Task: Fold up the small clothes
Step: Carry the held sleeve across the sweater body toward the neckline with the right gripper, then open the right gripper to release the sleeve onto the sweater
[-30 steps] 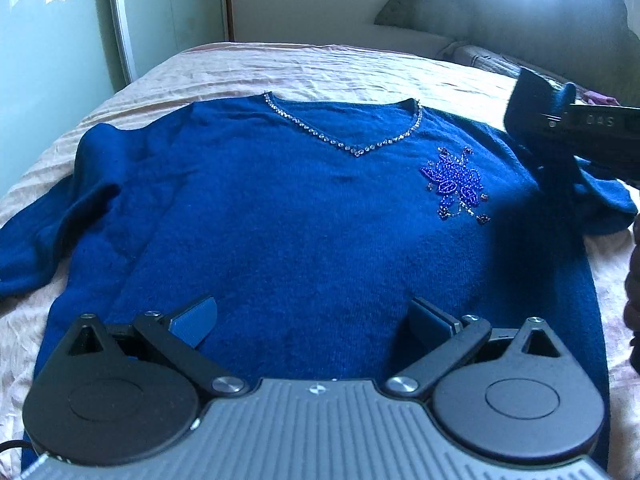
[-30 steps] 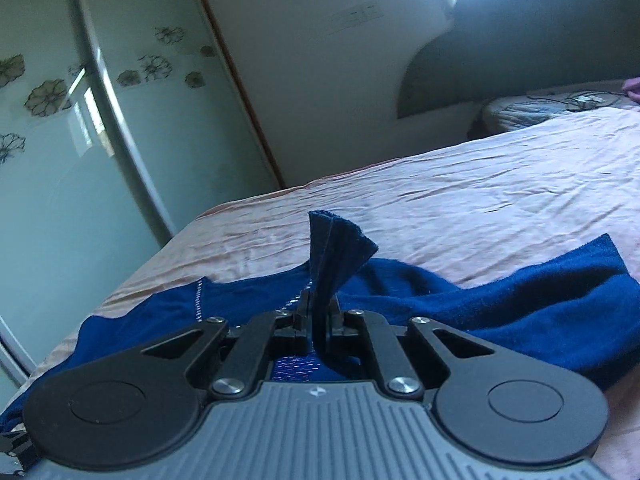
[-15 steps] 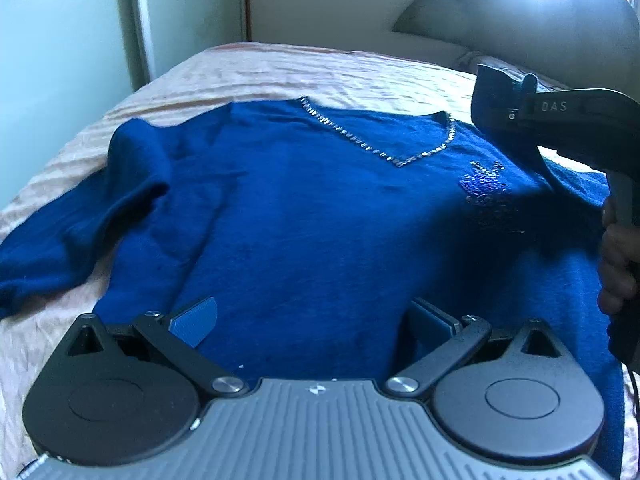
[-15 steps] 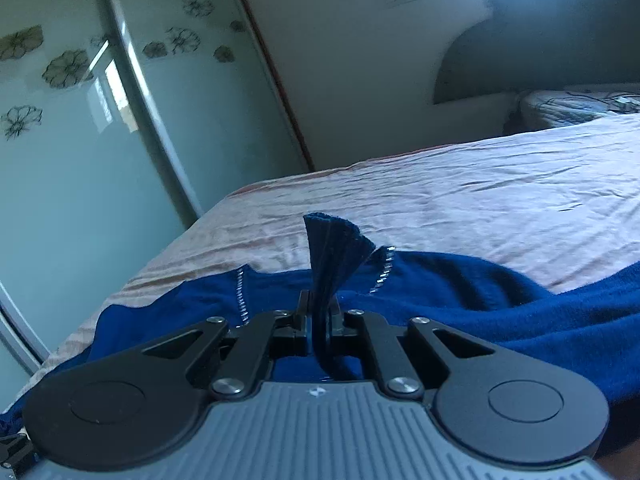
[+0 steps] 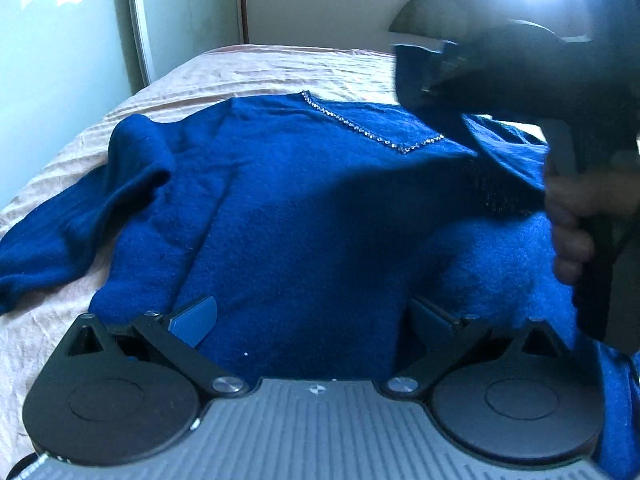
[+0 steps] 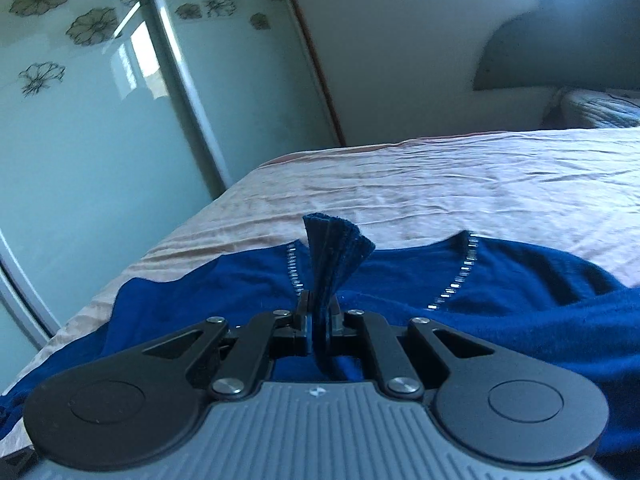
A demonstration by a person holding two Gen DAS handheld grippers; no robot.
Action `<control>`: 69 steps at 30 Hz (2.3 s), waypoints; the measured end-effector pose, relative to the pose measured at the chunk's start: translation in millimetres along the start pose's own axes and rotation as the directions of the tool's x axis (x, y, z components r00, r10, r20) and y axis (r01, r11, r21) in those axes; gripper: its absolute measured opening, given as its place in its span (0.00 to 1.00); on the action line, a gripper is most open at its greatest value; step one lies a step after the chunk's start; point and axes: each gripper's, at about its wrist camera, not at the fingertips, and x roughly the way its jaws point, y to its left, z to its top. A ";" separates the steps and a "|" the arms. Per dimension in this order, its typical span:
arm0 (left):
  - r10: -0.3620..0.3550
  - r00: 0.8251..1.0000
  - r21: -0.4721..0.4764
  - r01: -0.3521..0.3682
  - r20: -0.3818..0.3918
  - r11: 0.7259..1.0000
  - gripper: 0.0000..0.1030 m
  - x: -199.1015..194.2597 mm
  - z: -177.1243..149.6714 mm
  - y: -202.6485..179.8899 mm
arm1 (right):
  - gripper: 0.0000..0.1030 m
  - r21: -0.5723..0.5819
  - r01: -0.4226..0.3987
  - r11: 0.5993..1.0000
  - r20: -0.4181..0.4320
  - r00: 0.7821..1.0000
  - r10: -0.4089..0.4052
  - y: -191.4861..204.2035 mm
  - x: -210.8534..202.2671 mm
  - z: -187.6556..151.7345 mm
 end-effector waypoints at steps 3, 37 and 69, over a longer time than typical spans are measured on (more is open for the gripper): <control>-0.004 1.000 -0.004 0.004 0.014 1.000 1.00 -1.2 -2.6 0.6 | 0.06 -0.025 -0.019 0.999 -0.009 1.000 0.019 13.6 8.0 1.6; 0.012 0.997 -0.029 -0.010 0.070 1.000 1.00 -14.8 -8.9 -1.4 | 0.06 -0.307 -0.150 0.940 -0.171 0.980 0.101 112.5 87.4 6.5; 0.419 0.905 -0.190 -0.400 0.073 0.897 1.00 -116.8 -36.7 151.7 | 0.58 -0.236 -0.442 0.866 -0.246 0.889 0.386 184.9 44.2 -33.5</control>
